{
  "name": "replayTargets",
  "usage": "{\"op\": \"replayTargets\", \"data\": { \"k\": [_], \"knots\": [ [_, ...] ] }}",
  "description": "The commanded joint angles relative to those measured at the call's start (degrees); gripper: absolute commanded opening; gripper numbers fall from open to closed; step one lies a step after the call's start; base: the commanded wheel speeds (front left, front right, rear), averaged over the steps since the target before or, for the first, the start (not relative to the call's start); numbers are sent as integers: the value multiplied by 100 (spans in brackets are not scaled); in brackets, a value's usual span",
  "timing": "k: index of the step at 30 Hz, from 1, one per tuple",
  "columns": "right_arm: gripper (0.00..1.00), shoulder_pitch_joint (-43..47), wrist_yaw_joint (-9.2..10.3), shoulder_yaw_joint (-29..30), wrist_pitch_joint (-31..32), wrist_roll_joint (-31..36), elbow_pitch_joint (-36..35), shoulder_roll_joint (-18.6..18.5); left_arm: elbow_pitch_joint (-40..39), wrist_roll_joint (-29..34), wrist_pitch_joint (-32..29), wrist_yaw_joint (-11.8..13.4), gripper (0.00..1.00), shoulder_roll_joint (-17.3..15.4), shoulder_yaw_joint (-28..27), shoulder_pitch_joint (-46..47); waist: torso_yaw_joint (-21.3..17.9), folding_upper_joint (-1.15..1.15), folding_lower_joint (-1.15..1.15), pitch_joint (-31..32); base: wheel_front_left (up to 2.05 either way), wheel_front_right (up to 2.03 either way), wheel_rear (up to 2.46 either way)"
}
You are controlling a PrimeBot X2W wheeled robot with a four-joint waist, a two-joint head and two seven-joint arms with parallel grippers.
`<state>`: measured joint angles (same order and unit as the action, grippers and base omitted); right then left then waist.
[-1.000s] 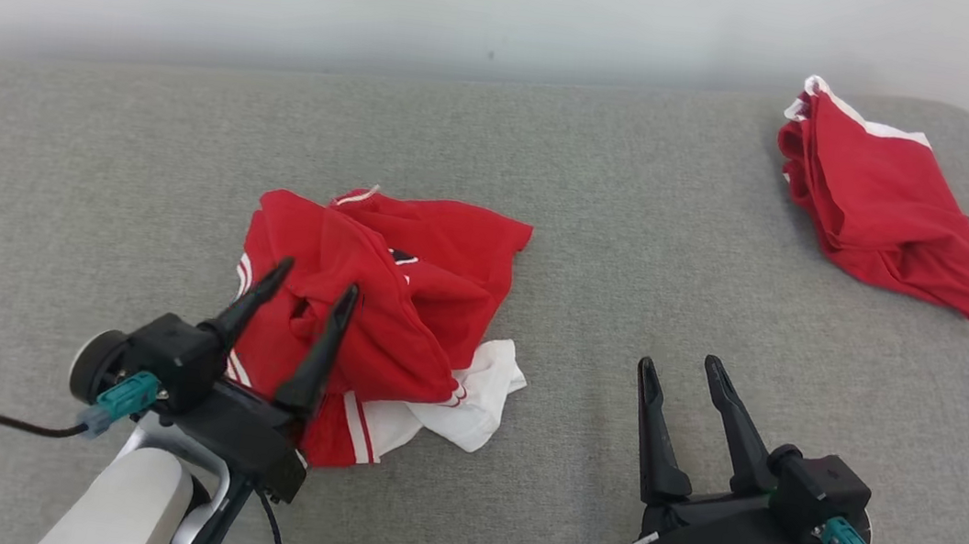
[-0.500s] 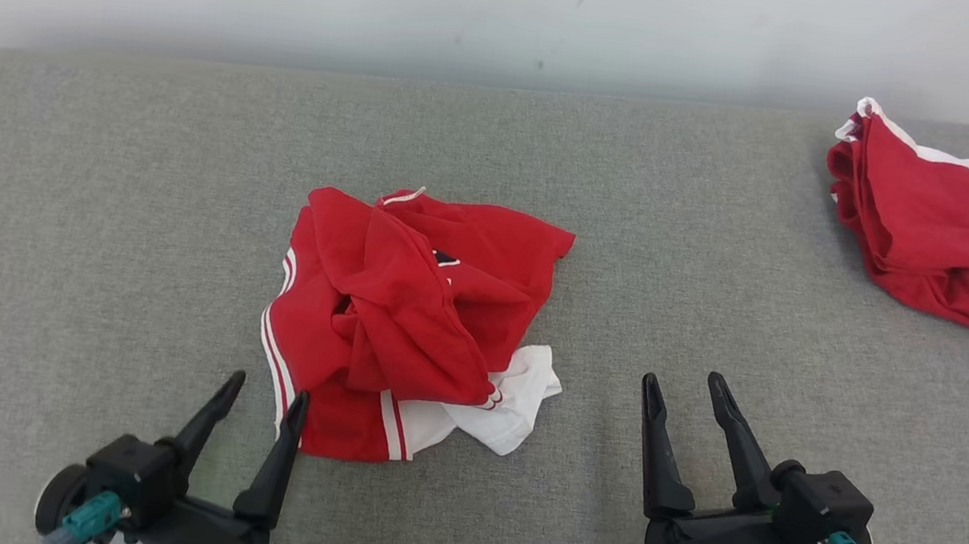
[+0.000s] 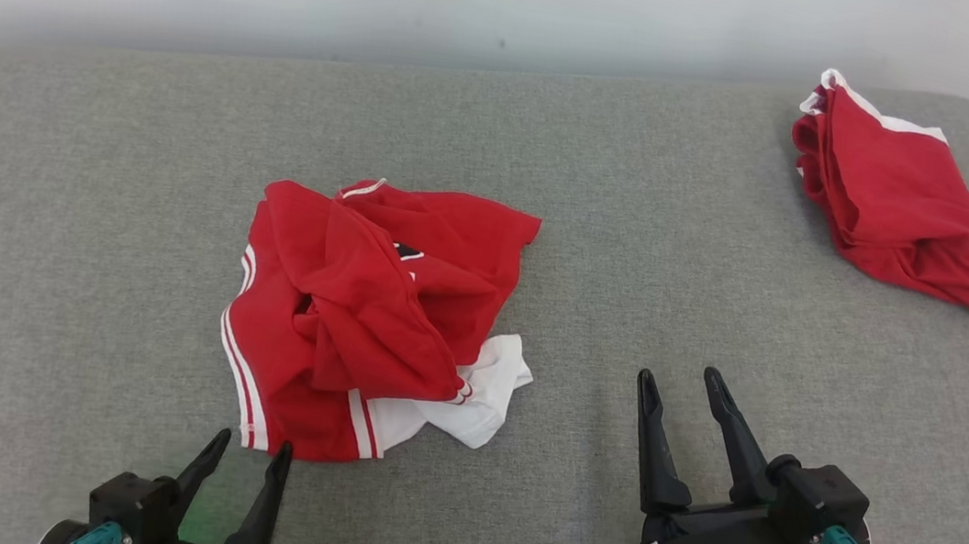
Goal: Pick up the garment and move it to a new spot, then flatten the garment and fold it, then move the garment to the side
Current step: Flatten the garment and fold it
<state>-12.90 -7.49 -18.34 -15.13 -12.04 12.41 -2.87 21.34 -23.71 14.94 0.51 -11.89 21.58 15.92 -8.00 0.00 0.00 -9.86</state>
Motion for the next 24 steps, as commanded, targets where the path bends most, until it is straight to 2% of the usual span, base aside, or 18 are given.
{"op": "replayTargets", "data": {
  "k": [1,3,4,5,6,12,16,24],
  "knots": [
    [100,-33,-1,-18,-8,50,6,-1,93,25,26,-40,100,29,-15,25,-30,0,0,-20,0,0,0],
    [100,-22,-1,-18,-8,51,8,-1,138,26,26,-64,100,49,-26,35,-35,0,0,-21,0,0,0],
    [100,-16,-1,-21,-8,52,10,-1,173,29,27,-91,90,62,-36,47,-37,0,0,-19,0,0,0],
    [100,-13,-1,-19,-8,51,13,-1,189,42,27,-108,36,82,-51,68,-34,0,0,-11,0,0,0],
    [100,-2,-1,-13,-8,53,15,-1,192,60,27,-139,0,99,-71,88,-25,0,0,0,0,0,0],
    [100,62,-1,22,-8,47,38,-2,220,119,27,-172,0,218,-267,82,115,0,0,79,0,0,0],
    [100,90,-1,85,-8,29,27,-1,-77,97,28,-104,0,228,-628,-116,277,0,0,142,0,0,0],
    [100,219,-1,269,-8,-14,25,-2,-902,188,25,41,0,-83,-1076,-661,645,0,0,303,0,0,0]
  ]
}}
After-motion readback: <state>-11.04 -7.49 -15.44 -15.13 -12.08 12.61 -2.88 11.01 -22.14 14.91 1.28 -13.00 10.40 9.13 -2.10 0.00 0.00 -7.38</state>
